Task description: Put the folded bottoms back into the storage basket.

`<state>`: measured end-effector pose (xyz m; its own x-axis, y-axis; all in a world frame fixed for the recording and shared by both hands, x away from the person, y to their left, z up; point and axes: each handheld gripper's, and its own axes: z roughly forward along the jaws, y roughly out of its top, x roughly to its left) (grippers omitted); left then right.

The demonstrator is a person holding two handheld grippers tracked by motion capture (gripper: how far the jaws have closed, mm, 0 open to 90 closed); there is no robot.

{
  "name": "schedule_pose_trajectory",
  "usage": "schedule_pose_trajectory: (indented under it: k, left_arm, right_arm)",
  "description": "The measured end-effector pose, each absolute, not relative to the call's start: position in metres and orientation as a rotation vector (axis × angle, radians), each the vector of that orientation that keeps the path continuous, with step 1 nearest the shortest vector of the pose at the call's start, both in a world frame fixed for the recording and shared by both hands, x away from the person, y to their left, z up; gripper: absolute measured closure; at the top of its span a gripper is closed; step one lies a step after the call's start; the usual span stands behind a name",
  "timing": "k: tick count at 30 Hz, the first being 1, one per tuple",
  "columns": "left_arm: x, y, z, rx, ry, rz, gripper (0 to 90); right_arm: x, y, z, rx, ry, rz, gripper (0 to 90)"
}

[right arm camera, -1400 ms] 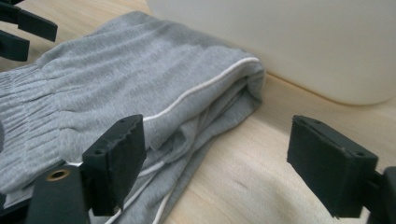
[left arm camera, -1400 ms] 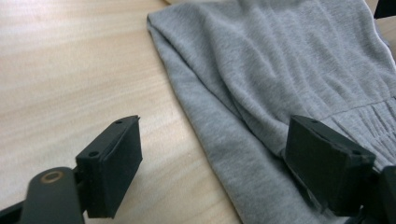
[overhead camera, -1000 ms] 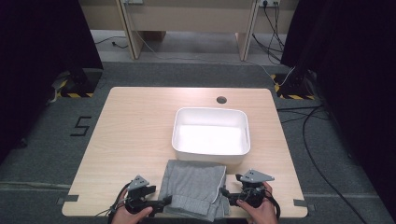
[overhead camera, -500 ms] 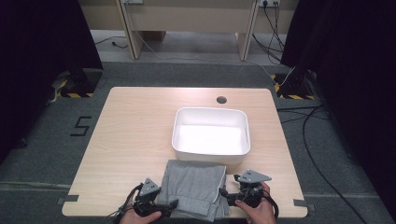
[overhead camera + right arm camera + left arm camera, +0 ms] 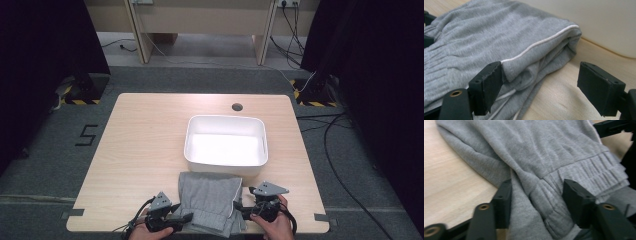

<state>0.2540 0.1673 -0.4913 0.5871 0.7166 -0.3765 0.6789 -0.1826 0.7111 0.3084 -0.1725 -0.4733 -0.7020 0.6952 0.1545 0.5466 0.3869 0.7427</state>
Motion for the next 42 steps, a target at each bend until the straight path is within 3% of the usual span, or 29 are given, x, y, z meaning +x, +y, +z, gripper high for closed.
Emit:
schedule_pose_trajectory:
  k: [6,9,23,30,32,34,35,37,39,41,42]
  left_arm:
    - [0.255,0.169,-0.492,1.892,1.114,0.018,53.5]
    - [0.257,0.168,-0.491,1.926,1.072,0.026,55.6]
    - [0.257,0.165,-0.489,1.945,1.065,0.046,56.2]
    - [0.257,0.166,-0.491,1.920,1.088,0.027,53.0]
    - [0.257,0.166,-0.491,1.920,1.094,0.021,51.2]
    - [0.257,0.165,-0.490,1.931,1.090,0.021,49.5]
    - [0.256,0.163,-0.490,1.932,1.088,0.034,43.3]
    - [0.255,0.161,-0.489,1.937,1.088,0.050,34.4]
    - [0.255,0.159,-0.490,1.936,1.085,0.052,31.2]
    - [0.253,0.158,-0.490,1.935,1.075,0.058,34.6]
    - [0.253,0.158,-0.490,1.935,1.075,0.058,40.9]
  right_arm:
    - [0.309,-0.173,-0.471,1.132,2.446,1.241,20.4]
    - [0.312,-0.170,-0.470,1.141,2.433,1.259,16.1]
    - [0.337,-0.147,-0.483,1.250,2.498,1.121,14.8]
    - [0.338,-0.138,-0.486,1.140,2.517,1.170,32.4]
    - [0.338,-0.140,-0.486,1.148,2.528,1.208,45.6]
    - [0.338,-0.141,-0.487,1.138,2.535,1.228,49.6]
    - [0.337,-0.141,-0.488,1.155,2.527,1.267,57.0]
    - [0.336,-0.140,-0.488,1.155,2.525,1.270,59.3]
    - [0.335,-0.140,-0.488,1.148,2.521,1.269,60.1]
    - [0.333,-0.139,-0.487,1.136,2.506,1.275,61.6]
    - [0.332,-0.139,-0.487,1.127,2.503,1.271,62.2]
